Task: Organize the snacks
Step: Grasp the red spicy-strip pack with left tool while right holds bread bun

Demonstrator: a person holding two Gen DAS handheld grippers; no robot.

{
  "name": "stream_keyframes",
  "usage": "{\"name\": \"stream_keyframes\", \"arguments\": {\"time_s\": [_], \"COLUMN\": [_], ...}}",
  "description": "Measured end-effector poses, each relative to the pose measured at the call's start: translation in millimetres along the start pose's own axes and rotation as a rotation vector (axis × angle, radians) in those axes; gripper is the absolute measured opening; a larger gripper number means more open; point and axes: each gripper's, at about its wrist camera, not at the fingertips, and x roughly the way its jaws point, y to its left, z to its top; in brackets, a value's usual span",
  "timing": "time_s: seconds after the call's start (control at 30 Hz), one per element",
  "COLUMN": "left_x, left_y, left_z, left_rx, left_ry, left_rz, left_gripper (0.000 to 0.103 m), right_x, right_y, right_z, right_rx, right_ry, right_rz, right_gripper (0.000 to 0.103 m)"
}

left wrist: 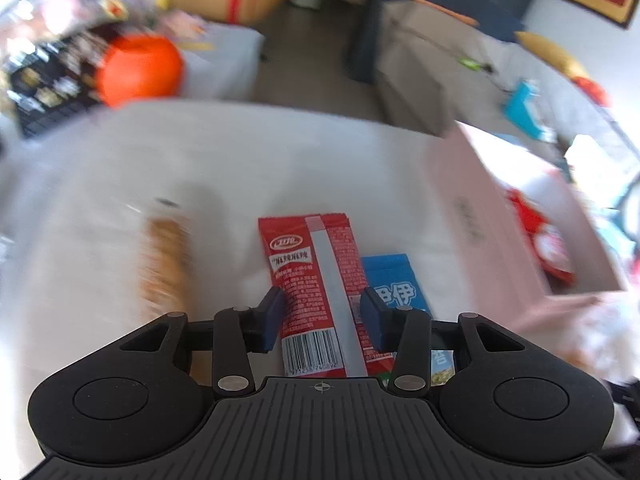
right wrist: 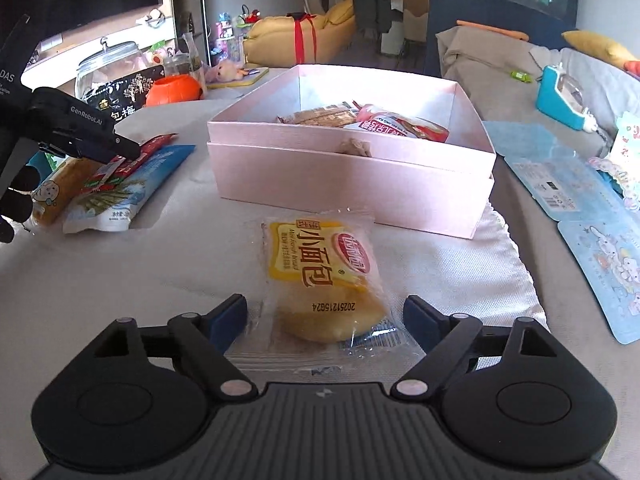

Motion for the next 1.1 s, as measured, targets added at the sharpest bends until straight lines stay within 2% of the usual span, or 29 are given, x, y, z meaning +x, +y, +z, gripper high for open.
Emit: {"name": "stream_keyframes", "arguments": {"time_s": [0.07, 0.3, 0.67, 0.73, 0.8, 0.9, 1.0, 1.07, 1.1], "left_x": [2, 2, 6, 5, 1, -9, -22, -32, -36], "left_y": [-6, -34, -35, -34, -34, -30, -38, -48, -53], "left_z": [-4, -11, -9, -8, -9, -13, -24, -32, -36], "left_rx": [0.032, 0.159, 0.134, 0.140, 0.142, 0.107, 0.121, 0.139, 0.143], "left_ry": [0.006, -0.051, -0.055, -0.057, -0.061, -0.056, -0.065, -0.073, -0.073], "left_rz": [-0.014, 0.089, 0.061, 0.050, 0.043, -0.026, -0.080, -0.112, -0.141], "left_gripper": [0.053, 0.056, 0.055, 0.053, 0.045, 0.040, 0.035, 0.013, 0.013], "right_x": [-1, 1, 1, 1, 1, 1, 1, 2, 2], "right_y": [1, 1, 0, 0, 1, 0, 0, 0, 0], "right_z": [-1, 0, 1, 1, 1, 1, 1, 1, 1], "right_rx": [0.000, 0.006, 0.006, 0.006, 0.006, 0.007, 0.007, 0.008, 0.008], "right_ry": [-0.002, -0.004, -0.004, -0.004, -0.004, -0.004, -0.004, -0.004, -0.004], "right_rz": [-0.008, -0.011, -0.011, -0.011, -0.013, -0.013, -0.013, -0.014, -0.015], "right_gripper": [0.088, 0.090, 0.090, 0.090, 0.091, 0.091, 0.091, 0.091, 0.092]}}
